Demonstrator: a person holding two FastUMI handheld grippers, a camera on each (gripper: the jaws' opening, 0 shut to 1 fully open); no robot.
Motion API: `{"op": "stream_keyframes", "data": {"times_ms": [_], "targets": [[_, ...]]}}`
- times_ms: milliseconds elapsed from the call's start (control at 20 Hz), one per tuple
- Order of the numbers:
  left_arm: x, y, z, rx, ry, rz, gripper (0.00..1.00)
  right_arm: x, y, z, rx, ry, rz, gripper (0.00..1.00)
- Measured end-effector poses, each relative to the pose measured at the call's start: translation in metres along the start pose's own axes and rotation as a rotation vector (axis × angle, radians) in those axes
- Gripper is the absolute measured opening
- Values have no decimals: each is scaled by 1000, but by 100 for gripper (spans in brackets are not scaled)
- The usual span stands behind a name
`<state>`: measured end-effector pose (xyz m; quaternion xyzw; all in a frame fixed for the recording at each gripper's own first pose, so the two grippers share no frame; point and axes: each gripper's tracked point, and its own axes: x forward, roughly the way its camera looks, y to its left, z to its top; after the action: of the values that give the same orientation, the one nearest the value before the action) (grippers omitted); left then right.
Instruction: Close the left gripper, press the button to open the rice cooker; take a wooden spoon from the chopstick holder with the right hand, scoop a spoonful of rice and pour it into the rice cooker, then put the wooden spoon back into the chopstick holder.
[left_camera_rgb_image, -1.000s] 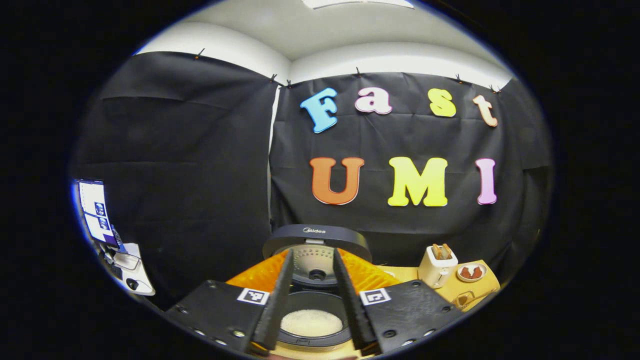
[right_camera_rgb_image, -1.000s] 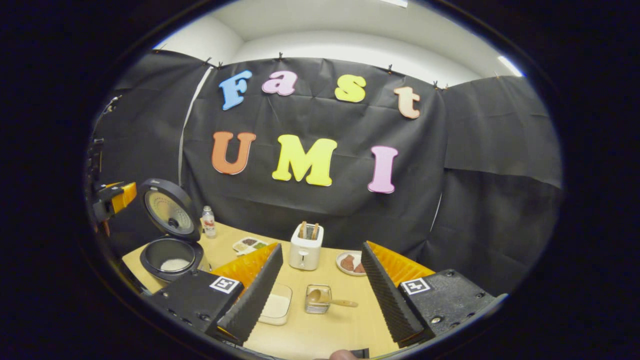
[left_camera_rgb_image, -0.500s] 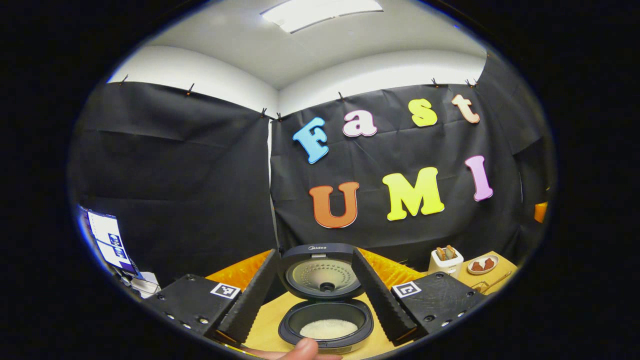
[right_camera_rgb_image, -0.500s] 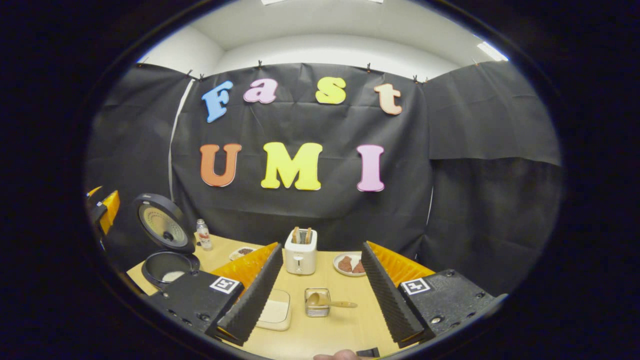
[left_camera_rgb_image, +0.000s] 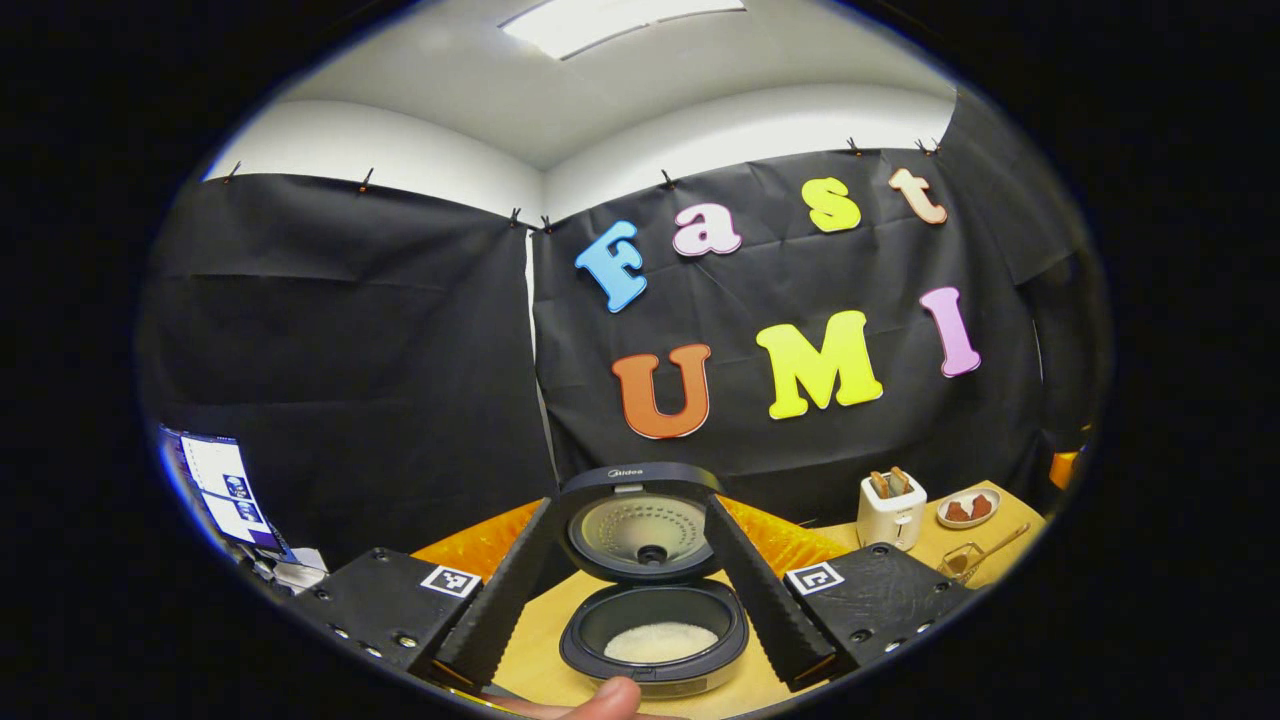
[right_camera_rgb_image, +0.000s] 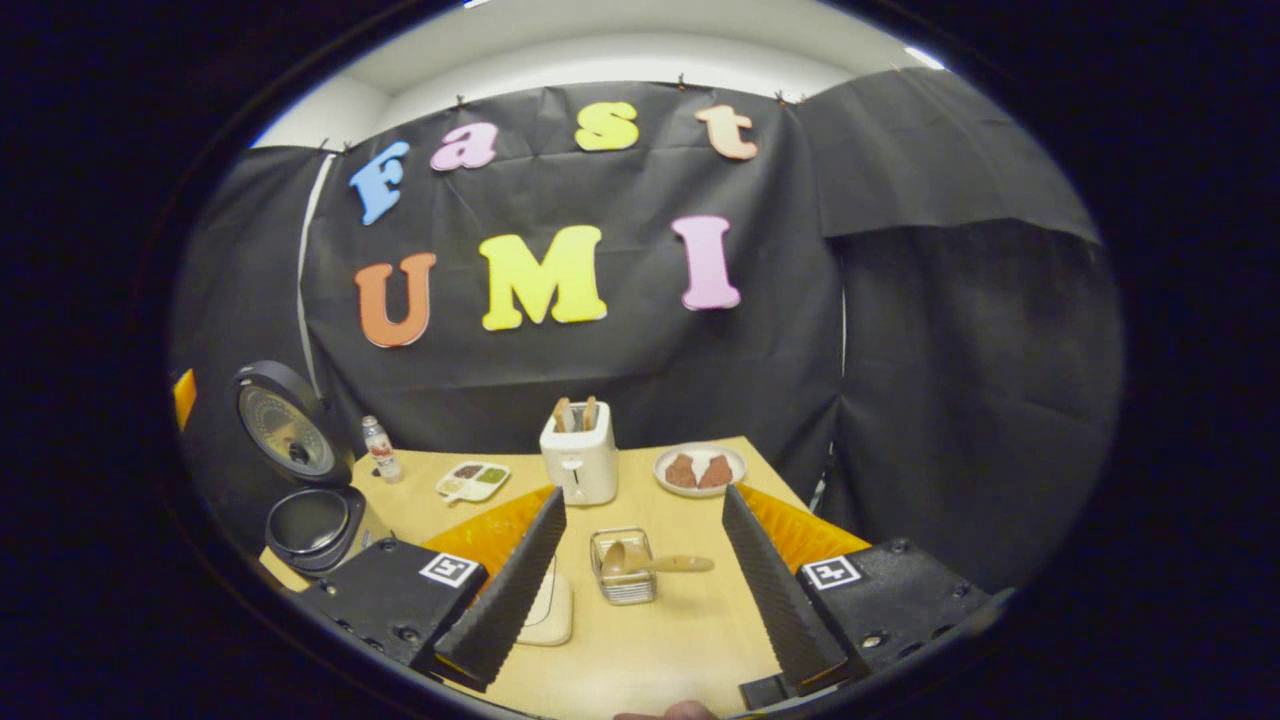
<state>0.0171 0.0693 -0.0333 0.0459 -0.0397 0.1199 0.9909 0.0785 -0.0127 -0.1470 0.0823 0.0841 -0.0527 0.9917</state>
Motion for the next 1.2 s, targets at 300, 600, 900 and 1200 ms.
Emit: {"op": "stream_keyframes", "data": {"times_ms": [300, 600, 900, 1200], "targets": [[-1, -16, -7, 21, 2, -22, 95, 73, -22, -95, 170, 96, -30, 96], [2, -34, -22, 69, 24, -47, 95, 139, -17, -115, 308, 50, -5, 96], [1, -54, -38, 98, 38, -82, 95, 173, -19, -109, 327, -22, 12, 98], [1, -58, -43, 107, 38, -95, 94, 184, -5, -107, 263, -24, 42, 48]]}}
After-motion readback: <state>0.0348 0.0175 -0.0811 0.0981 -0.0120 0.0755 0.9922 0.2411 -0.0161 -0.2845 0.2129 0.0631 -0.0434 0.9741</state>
